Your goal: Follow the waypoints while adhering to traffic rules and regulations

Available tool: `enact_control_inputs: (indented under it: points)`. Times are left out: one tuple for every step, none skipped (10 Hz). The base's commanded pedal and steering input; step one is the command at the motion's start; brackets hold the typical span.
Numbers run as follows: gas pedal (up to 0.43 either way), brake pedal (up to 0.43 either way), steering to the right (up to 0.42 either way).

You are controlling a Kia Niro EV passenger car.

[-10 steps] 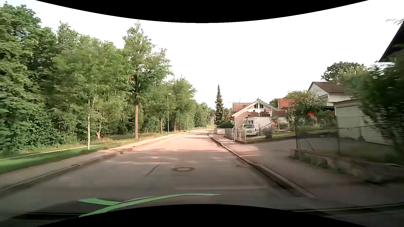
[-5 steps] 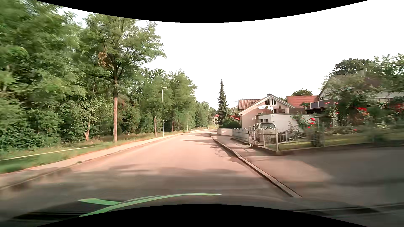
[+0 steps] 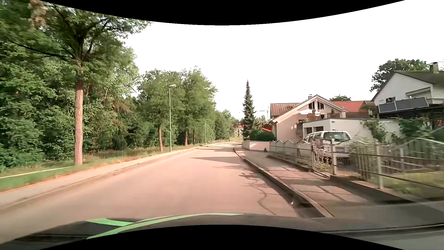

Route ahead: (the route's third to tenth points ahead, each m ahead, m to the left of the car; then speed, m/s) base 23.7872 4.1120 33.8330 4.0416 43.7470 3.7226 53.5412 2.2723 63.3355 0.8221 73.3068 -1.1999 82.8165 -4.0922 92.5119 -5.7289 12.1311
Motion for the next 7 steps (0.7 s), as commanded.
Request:
enact_control_inputs:
  points:
    - [0.028, 0.0, -0.004]
    - [0.028, 0.0, -0.004]
    - [0.028, 0.0, -0.004]
    - [0.028, 0.0, -0.003]
    - [0.028, 0.0, -0.003]
    - [0.028, 0.0, -0.001]
    - [0.028, 0.0, 0.003]
